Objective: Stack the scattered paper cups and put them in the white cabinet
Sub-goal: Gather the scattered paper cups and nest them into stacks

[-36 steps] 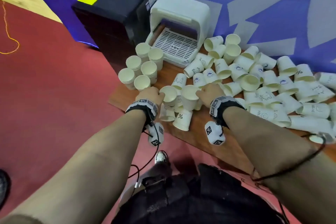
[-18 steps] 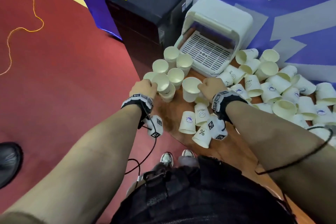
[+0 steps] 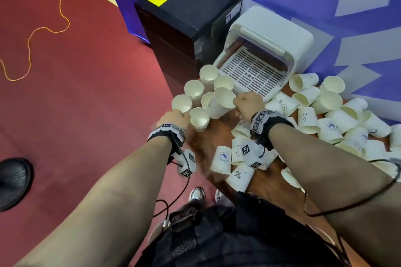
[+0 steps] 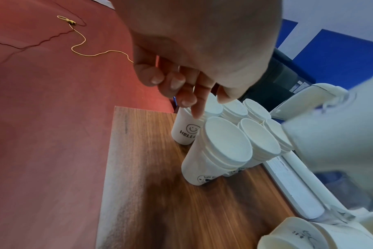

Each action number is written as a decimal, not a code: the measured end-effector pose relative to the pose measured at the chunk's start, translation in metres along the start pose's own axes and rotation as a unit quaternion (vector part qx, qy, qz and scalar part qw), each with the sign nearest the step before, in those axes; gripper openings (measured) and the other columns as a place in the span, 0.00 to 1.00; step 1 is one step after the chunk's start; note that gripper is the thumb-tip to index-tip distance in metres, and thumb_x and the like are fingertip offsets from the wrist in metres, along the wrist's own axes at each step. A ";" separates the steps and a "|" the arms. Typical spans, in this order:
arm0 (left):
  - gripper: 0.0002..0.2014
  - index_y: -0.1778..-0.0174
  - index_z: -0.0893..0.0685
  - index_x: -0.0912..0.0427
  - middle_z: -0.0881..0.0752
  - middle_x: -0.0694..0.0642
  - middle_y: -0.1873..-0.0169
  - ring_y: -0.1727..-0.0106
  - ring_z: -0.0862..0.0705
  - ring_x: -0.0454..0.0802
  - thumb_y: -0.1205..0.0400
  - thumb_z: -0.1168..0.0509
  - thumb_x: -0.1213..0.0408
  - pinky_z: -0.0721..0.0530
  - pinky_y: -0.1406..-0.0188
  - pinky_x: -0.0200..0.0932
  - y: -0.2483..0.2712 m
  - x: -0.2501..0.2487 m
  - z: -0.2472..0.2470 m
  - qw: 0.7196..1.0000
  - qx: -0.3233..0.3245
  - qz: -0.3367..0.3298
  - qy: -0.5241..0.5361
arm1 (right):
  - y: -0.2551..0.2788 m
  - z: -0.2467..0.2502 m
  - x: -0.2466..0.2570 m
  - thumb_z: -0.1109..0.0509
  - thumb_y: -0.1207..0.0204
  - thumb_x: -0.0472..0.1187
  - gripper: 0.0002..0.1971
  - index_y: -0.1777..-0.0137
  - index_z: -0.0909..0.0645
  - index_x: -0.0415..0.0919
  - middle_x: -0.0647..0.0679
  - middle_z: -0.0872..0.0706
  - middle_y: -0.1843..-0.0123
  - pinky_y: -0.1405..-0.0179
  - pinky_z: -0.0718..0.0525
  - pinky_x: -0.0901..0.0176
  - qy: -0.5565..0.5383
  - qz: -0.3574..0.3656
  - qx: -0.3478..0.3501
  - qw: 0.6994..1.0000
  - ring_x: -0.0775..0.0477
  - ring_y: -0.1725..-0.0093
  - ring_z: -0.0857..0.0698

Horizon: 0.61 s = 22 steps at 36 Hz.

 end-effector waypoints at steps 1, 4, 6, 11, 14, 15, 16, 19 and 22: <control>0.22 0.61 0.21 0.61 0.17 0.61 0.62 0.62 0.19 0.62 0.14 0.46 0.45 0.24 0.63 0.45 0.000 0.000 -0.001 1.000 0.001 0.001 -0.007 | -0.002 -0.005 0.003 0.37 0.29 0.40 0.12 0.70 0.18 0.35 0.43 0.16 0.78 0.62 0.14 0.46 -0.006 -0.003 0.009 1.000 0.46 0.77 0.19; 0.20 0.60 0.20 0.61 0.17 0.61 0.62 0.62 0.18 0.61 0.16 0.46 0.49 0.23 0.64 0.45 -0.001 -0.001 -0.001 1.000 0.002 0.002 -0.023 | -0.005 -0.024 0.012 0.37 0.27 0.39 0.13 0.71 0.19 0.39 0.45 0.15 0.76 0.67 0.16 0.52 0.005 -0.003 0.052 0.999 0.48 0.77 0.19; 0.18 0.60 0.20 0.61 0.18 0.59 0.65 0.64 0.19 0.61 0.16 0.45 0.51 0.23 0.65 0.45 0.000 -0.002 -0.001 1.000 0.005 0.004 -0.022 | -0.006 -0.036 0.017 0.38 0.27 0.41 0.12 0.68 0.18 0.38 0.44 0.13 0.73 0.64 0.14 0.50 0.023 0.003 0.072 0.997 0.47 0.74 0.17; 0.16 0.66 0.23 0.59 0.22 0.55 0.73 0.72 0.23 0.55 0.18 0.44 0.54 0.26 0.69 0.42 0.004 0.004 0.000 1.000 -0.001 0.017 -0.004 | -0.007 -0.058 0.018 0.36 0.27 0.43 0.15 0.61 0.17 0.30 0.43 0.11 0.72 0.56 0.11 0.45 0.071 0.006 0.090 0.993 0.43 0.69 0.14; 0.19 0.71 0.28 0.57 0.21 0.56 0.73 0.75 0.26 0.52 0.16 0.45 0.52 0.28 0.73 0.40 0.005 0.011 -0.001 1.000 0.003 0.019 0.010 | -0.007 -0.066 0.014 0.37 0.24 0.46 0.17 0.59 0.16 0.32 0.42 0.10 0.71 0.55 0.10 0.45 0.079 -0.009 0.103 0.992 0.46 0.72 0.16; 0.19 0.71 0.27 0.58 0.21 0.56 0.72 0.75 0.26 0.52 0.16 0.45 0.51 0.28 0.73 0.40 0.005 0.013 -0.001 1.000 0.001 0.021 0.014 | -0.007 -0.067 0.013 0.37 0.24 0.48 0.17 0.59 0.15 0.33 0.42 0.10 0.70 0.56 0.11 0.47 0.080 -0.014 0.107 0.991 0.46 0.72 0.16; 0.19 0.70 0.26 0.58 0.21 0.56 0.72 0.75 0.25 0.52 0.16 0.45 0.51 0.27 0.73 0.40 0.006 0.015 -0.001 1.000 -0.001 0.023 0.015 | -0.007 -0.067 0.012 0.37 0.24 0.49 0.18 0.59 0.15 0.34 0.42 0.10 0.70 0.59 0.12 0.49 0.082 -0.018 0.109 0.990 0.46 0.73 0.16; 0.18 0.67 0.24 0.59 0.21 0.55 0.72 0.74 0.23 0.53 0.17 0.45 0.52 0.24 0.69 0.41 0.007 0.017 0.002 1.000 -0.002 0.026 0.006 | -0.008 -0.063 0.010 0.36 0.24 0.49 0.17 0.59 0.15 0.35 0.41 0.10 0.68 0.65 0.15 0.55 0.089 -0.024 0.102 0.991 0.47 0.74 0.17; 0.16 0.63 0.21 0.59 0.19 0.58 0.68 0.68 0.20 0.58 0.17 0.44 0.52 0.23 0.66 0.42 0.007 0.014 0.007 1.000 -0.005 0.018 0.007 | -0.010 -0.055 0.005 0.36 0.25 0.49 0.16 0.60 0.15 0.36 0.44 0.10 0.70 0.58 0.12 0.50 0.106 -0.026 0.091 0.990 0.47 0.72 0.16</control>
Point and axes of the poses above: each hand's wrist, its own y-axis away from the middle knuckle, its own z-axis out of the back of the hand, x = y × z, the point moved 7 cm from there along -y, towards the middle knuckle
